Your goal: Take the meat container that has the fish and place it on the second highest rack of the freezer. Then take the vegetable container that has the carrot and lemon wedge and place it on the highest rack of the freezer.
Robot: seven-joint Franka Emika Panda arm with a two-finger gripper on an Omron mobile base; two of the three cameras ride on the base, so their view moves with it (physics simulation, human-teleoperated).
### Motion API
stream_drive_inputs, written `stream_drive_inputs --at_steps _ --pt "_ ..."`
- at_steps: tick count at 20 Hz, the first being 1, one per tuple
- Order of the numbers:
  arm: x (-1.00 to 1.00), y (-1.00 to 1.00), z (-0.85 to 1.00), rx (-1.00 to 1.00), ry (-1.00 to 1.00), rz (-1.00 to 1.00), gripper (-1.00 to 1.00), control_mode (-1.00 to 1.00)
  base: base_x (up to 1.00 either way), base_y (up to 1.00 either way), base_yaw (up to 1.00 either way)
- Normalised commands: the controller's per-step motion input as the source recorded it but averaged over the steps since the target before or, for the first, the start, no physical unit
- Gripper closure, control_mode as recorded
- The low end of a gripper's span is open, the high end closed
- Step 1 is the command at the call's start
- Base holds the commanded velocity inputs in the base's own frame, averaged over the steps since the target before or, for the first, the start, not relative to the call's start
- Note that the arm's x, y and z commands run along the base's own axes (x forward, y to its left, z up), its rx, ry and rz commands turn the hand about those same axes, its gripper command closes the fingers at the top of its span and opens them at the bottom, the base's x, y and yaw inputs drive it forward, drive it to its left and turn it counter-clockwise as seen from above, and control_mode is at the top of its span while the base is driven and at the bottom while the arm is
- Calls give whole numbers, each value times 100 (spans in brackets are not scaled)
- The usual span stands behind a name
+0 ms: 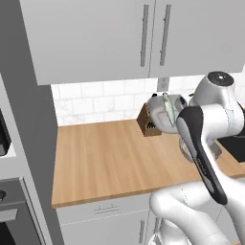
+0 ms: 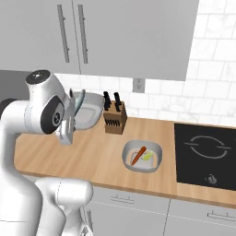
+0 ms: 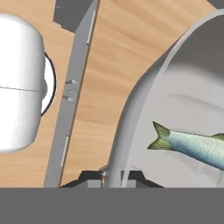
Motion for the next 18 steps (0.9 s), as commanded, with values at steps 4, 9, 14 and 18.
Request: stream_drive_inputs --at_steps 4,9,14,18 --pt "-12 -6 0 0 0 0 100 -100 0 0 0" --pt "0 0 2 0 -2 1 100 -100 0 0 0" --pt "0 0 0 0 0 0 100 100 -74 0 10" --pt "0 0 0 0 0 0 100 100 -70 1 54"
